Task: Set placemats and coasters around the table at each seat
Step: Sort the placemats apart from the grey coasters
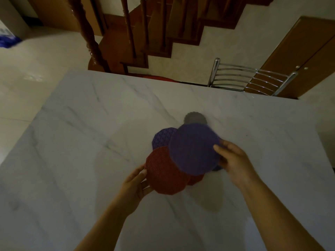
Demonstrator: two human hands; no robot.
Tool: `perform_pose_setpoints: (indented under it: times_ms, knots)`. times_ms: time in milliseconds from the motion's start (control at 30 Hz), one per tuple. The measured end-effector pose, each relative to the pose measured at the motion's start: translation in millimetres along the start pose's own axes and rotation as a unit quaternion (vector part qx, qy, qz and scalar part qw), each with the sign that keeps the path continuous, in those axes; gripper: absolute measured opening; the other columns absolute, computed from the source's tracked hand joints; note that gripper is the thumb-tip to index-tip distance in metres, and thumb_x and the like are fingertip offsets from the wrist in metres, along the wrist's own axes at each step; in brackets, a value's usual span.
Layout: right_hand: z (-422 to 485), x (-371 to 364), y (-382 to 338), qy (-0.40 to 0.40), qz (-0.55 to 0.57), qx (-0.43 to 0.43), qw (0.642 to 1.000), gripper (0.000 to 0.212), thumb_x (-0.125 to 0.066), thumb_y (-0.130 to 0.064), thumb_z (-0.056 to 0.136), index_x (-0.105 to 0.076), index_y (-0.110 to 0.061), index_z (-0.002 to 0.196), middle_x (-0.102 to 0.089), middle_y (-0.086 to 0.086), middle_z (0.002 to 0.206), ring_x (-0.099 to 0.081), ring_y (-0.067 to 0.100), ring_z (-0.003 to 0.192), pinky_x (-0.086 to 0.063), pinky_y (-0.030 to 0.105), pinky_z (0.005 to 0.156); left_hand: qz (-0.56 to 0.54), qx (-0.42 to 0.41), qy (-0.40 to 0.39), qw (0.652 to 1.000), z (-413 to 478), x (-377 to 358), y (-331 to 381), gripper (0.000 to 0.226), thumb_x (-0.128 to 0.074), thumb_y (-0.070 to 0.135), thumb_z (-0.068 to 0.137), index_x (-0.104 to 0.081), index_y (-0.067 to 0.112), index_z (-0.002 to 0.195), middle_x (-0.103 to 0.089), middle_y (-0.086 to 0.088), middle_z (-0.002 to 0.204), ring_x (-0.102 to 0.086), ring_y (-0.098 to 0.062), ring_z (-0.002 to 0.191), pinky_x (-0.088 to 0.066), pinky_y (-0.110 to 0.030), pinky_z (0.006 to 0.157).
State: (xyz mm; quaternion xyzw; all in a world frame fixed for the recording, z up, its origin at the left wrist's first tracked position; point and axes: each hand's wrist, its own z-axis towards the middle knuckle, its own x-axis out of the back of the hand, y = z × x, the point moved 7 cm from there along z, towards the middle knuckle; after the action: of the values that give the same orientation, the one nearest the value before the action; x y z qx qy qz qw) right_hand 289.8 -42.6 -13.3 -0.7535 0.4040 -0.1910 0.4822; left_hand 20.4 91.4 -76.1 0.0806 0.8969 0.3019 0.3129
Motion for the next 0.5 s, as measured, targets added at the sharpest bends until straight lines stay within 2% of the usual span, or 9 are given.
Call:
perform_pose_setpoints:
  times_ms: [100, 200, 267, 400, 433, 500]
  knots:
    - [-6.8, -28.0, 25.5, -0.035, -0.040, -0.027, 0.998, 0.016, -0.068, -0.011, 0.080, -0.068, -0.018, 0.094, -0.076, -0.001, 0.088, -0.072, 0.015, 0.082, -0.057, 0.026, 0.060, -0.018, 0.003, -0.016, 1.000, -0.9, -5.2, -1.4, 0.032, -0.054, 0.013, 0.083, -0.064, 0.012, 0.114, -0.072, -0.009, 0.094, -0.071, -0.020, 0.074, -0.060, -0.033, 0.063]
    - [-9.6, -36.7, 42.8, -0.040, -0.069, -0.041, 0.996, 0.018, -0.070, -0.015, 0.080, -0.068, -0.017, 0.098, -0.074, 0.004, 0.098, -0.071, 0.021, 0.090, -0.058, 0.036, 0.075, -0.030, -0.003, -0.031, 0.999, -2.7, -7.0, -1.5, 0.035, -0.054, 0.014, 0.083, -0.062, 0.010, 0.117, -0.072, -0.010, 0.098, -0.071, -0.021, 0.076, -0.061, -0.035, 0.067]
    - [-11.7, -38.8, 47.3, -0.036, -0.135, -0.025, 0.990, 0.019, -0.071, -0.021, 0.079, -0.068, -0.019, 0.097, -0.072, 0.003, 0.101, -0.069, 0.020, 0.093, -0.056, 0.036, 0.081, -0.033, -0.007, -0.034, 0.999, -3.5, -7.3, -1.7, 0.035, -0.053, 0.014, 0.084, -0.062, 0.010, 0.117, -0.073, -0.010, 0.098, -0.071, -0.021, 0.077, -0.061, -0.034, 0.067]
    - [-16.8, -44.0, 50.4, -0.032, -0.189, -0.011, 0.981, 0.011, -0.070, -0.017, 0.080, -0.065, -0.019, 0.089, -0.071, 0.006, 0.097, -0.068, 0.020, 0.090, -0.057, 0.040, 0.082, -0.030, -0.008, -0.027, 0.999, -2.6, -7.6, -2.5, 0.033, -0.052, 0.015, 0.084, -0.067, 0.015, 0.112, -0.074, -0.008, 0.098, -0.072, -0.019, 0.076, -0.061, -0.033, 0.063]
    - [-17.9, -45.0, 49.9, -0.034, -0.195, -0.006, 0.980, 0.010, -0.070, -0.015, 0.080, -0.063, -0.021, 0.086, -0.071, 0.005, 0.094, -0.068, 0.016, 0.086, -0.058, 0.036, 0.077, -0.028, -0.008, -0.022, 0.999, -2.2, -7.3, -2.3, 0.032, -0.052, 0.016, 0.084, -0.069, 0.016, 0.111, -0.075, -0.007, 0.098, -0.072, -0.019, 0.077, -0.061, -0.032, 0.062]
    - [-20.4, -46.3, 46.5, -0.037, -0.226, 0.023, 0.973, 0.015, -0.071, -0.015, 0.080, -0.060, -0.025, 0.080, -0.069, -0.003, 0.087, -0.066, 0.003, 0.076, -0.056, 0.019, 0.065, -0.012, -0.012, -0.015, 1.000, -2.0, -5.7, -1.5, 0.031, -0.050, 0.020, 0.086, -0.068, 0.019, 0.112, -0.075, -0.006, 0.102, -0.072, -0.019, 0.081, -0.060, -0.032, 0.062]
